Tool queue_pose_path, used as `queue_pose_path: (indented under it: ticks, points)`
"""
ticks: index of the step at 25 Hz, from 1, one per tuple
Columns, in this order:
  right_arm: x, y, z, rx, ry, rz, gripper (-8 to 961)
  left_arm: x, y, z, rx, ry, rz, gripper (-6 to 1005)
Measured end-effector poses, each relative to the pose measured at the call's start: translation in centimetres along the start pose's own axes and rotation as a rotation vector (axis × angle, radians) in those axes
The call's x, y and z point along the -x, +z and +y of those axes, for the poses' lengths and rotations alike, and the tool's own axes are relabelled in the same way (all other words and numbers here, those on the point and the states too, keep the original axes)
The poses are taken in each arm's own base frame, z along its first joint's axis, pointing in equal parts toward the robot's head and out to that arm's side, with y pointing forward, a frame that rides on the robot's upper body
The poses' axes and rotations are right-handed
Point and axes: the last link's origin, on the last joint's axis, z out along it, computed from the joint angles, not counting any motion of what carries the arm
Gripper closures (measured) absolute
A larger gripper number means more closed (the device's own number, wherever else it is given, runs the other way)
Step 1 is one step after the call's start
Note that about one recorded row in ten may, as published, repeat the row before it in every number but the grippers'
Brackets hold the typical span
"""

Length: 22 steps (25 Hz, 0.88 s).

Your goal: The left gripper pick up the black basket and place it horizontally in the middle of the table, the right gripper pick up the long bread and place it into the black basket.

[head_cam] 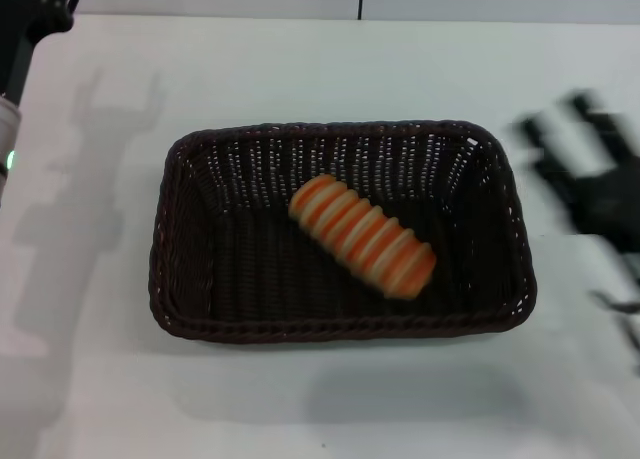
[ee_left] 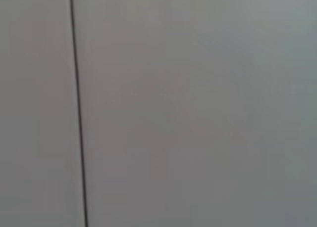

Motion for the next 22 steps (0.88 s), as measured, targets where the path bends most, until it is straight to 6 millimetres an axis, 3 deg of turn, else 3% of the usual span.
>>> queue_pose_path:
  ticks: [2,3,4,5,6,8,9,13,22]
  points:
    - [0.7,-1.1,-0.7,-0.050,-0.016,-0.034,161,0.2,-0.5,-0.5,-0.017,-0.001,-0.003,198]
    - [2.5,-3.6,-2.1,-0.163,-0.056,-0.111,160,0.4,-1.1,-1.2,-0.039,-0.009,-0.004,198]
    - [2.5,-3.6,-2.1,-0.163,-0.056,-0.111,159,0.4,-1.1,-1.2,-0.039,-0.009,-0.004,198]
    - [3.9,-6.2,-3.3,-0.283,-0.108,-0.164,159,0.5,-1.4,-1.5,-0.051,-0.017,-0.006,198]
    - [3.9,-6.2,-3.3,-0.283,-0.108,-0.164,158,0.5,-1.4,-1.5,-0.051,-0.017,-0.006,198]
    - [5.6,-9.7,-4.9,-0.471,-0.184,-0.220,156,1.3,-2.4,-2.9,-0.095,-0.038,-0.032,198]
    - [5.6,-9.7,-4.9,-0.471,-0.184,-0.220,155,1.3,-2.4,-2.9,-0.095,-0.038,-0.032,198]
    - [7.1,-13.7,-6.0,-0.707,-0.229,-0.297,152,2.3,-4.0,-4.5,-0.145,-0.068,-0.042,198]
    - [7.3,-14.3,-6.1,-0.743,-0.238,-0.307,152,3.2,-5.6,-5.5,-0.179,-0.071,-0.057,198]
